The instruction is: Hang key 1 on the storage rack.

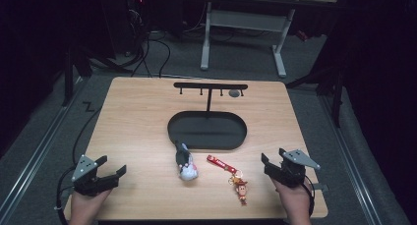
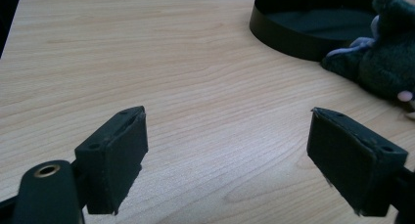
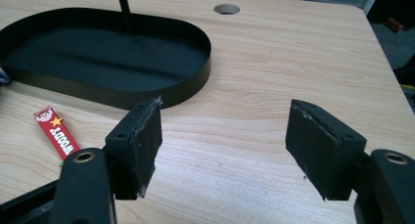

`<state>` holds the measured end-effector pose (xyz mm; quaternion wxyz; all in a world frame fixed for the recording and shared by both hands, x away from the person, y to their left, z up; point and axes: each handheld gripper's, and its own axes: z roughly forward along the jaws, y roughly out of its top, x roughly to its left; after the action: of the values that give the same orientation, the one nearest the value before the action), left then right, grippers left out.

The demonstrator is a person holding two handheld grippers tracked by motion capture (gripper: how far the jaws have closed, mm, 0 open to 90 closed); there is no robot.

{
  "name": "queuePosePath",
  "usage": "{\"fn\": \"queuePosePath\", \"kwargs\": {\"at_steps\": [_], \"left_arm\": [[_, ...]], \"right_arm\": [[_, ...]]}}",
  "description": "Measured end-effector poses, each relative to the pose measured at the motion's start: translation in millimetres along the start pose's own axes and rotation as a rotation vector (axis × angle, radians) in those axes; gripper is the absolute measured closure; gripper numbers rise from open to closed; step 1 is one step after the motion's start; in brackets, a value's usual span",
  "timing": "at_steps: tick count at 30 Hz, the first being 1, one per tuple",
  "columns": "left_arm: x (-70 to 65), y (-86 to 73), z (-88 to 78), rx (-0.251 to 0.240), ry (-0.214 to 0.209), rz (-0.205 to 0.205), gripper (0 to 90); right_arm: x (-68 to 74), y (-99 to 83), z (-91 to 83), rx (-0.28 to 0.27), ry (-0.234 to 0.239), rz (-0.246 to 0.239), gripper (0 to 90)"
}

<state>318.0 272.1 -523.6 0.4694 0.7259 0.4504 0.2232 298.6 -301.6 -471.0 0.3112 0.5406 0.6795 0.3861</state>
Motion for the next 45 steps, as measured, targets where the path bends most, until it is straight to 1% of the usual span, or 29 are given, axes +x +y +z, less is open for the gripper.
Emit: {"fn": "queuePosePath", "kwargs": {"at_steps": [2, 5, 7, 8, 10, 12, 15, 18, 19, 20, 21, 22, 24, 25, 27, 28, 30, 31, 32, 33, 34, 35, 36, 39, 40, 41, 42, 43, 45], "left_arm": [[-0.2, 0.4, 0.3, -0.001, -0.003, 0.006, 15.6], [-5.1, 3.6, -2.1, 0.012, -0.006, 0.043, 15.4], [-6.7, 4.1, -3.1, 0.014, -0.009, 0.050, 15.4], [-8.8, 5.4, -5.2, 0.015, -0.013, 0.062, 15.4], [-13.1, 10.1, -10.5, 0.001, -0.018, 0.087, 15.4], [-15.4, 12.0, -14.3, -0.007, -0.022, 0.089, 15.4], [-18.3, 11.5, -17.2, -0.008, -0.025, 0.092, 15.4], [-19.2, 12.8, -17.5, -0.014, -0.036, 0.093, 15.4], [-19.3, 13.9, -17.4, -0.018, -0.041, 0.096, 15.4], [-19.3, 15.8, -16.0, -0.025, -0.046, 0.093, 15.4], [-19.3, 15.8, -16.0, -0.025, -0.046, 0.093, 15.4], [-18.9, 17.1, -12.7, -0.026, -0.053, 0.073, 15.4], [-20.4, 22.3, -3.4, -0.022, -0.086, 0.012, 15.3], [-22.9, 27.1, 0.8, -0.015, -0.108, 0.005, 15.0], [-30.0, 35.9, 8.4, -0.011, -0.106, 0.056, 14.9], [-31.1, 38.2, 12.5, -0.010, -0.108, 0.067, 14.9], [-31.1, 36.9, 19.0, -0.010, -0.100, 0.078, 15.0], [-31.1, 36.9, 19.0, -0.010, -0.100, 0.078, 15.1], [-29.6, 32.1, 24.1, 0.007, -0.105, 0.078, 15.3], [-29.5, 33.0, 26.3, 0.017, -0.107, 0.080, 15.0], [-29.9, 34.0, 27.0, 0.020, -0.110, 0.093, 14.8], [-29.9, 34.0, 27.0, 0.020, -0.110, 0.093, 14.8], [-31.4, 34.3, 29.0, 0.014, -0.112, 0.122, 14.8], [-32.5, 33.5, 33.0, 0.012, -0.120, 0.125, 14.8], [-33.2, 33.7, 34.3, 0.018, -0.119, 0.139, 14.8], [-34.1, 33.6, 35.8, 0.021, -0.117, 0.152, 14.8], [-34.1, 33.6, 35.8, 0.021, -0.117, 0.152, 14.9], [-34.9, 33.2, 37.5, 0.030, -0.113, 0.166, 14.9], [-35.8, 33.0, 39.4, 0.039, -0.125, 0.174, 14.9]], "right_arm": [[-1.7, 2.0, 0.5, 0.007, 0.009, 0.000, 29.8], [-3.3, 2.4, 1.4, 0.040, 0.024, -0.008, 30.0], [-3.4, 2.0, 1.1, 0.053, 0.028, -0.007, 30.0], [-3.5, 0.6, -1.3, 0.065, 0.035, -0.008, 30.0], [-3.2, -2.0, -3.1, 0.073, 0.036, -0.003, 30.1], [-2.3, -5.2, -4.0, 0.085, 0.036, 0.001, 30.2], [-0.3, -6.9, -4.4, 0.097, 0.035, -0.011, 30.3], [1.7, -7.0, -4.4, 0.112, 0.041, -0.014, 30.5], [3.6, -6.3, -5.1, 0.120, 0.041, -0.032, 30.5], [8.1, -4.2, -7.4, 0.123, 0.043, -0.053, 30.7], [8.1, -4.2, -7.4, 0.123, 0.043, -0.053, 30.7], [9.1, -3.3, -8.3, 0.120, 0.046, -0.062, 30.7], [13.2, -3.3, -11.1, 0.122, 0.061, -0.045, 30.9], [13.9, -4.3, -11.2, 0.128, 0.068, -0.040, 31.1], [13.6, -5.5, -10.1, 0.160, 0.084, -0.039, 31.1], [12.9, -5.9, -9.4, 0.170, 0.087, -0.040, 31.4], [12.2, -5.7, -9.1, 0.202, 0.087, -0.027, 31.7], [12.2, -5.7, -9.1, 0.202, 0.087, -0.027, 31.7], [11.9, -5.8, -8.1, 0.235, 0.084, -0.031, 32.1], [11.6, -5.9, -7.6, 0.245, 0.083, -0.032, 32.1], [11.8, -6.0, -7.2, 0.256, 0.082, -0.024, 32.2], [11.8, -6.0, -7.2, 0.256, 0.082, -0.024, 32.2], [12.3, -6.2, -6.7, 0.275, 0.067, -0.017, 32.8], [15.3, -7.0, -6.2, 0.296, 0.058, -0.027, 33.0], [16.4, -7.3, -5.9, 0.298, 0.055, -0.036, 33.1], [17.9, -7.3, -6.1, 0.306, 0.053, -0.030, 33.1], [17.9, -7.3, -6.1, 0.306, 0.053, -0.030, 33.1], [20.2, -6.6, -6.2, 0.318, 0.049, -0.038, 33.1], [21.9, -5.6, -7.3, 0.329, 0.052, -0.033, 33.1]]}}
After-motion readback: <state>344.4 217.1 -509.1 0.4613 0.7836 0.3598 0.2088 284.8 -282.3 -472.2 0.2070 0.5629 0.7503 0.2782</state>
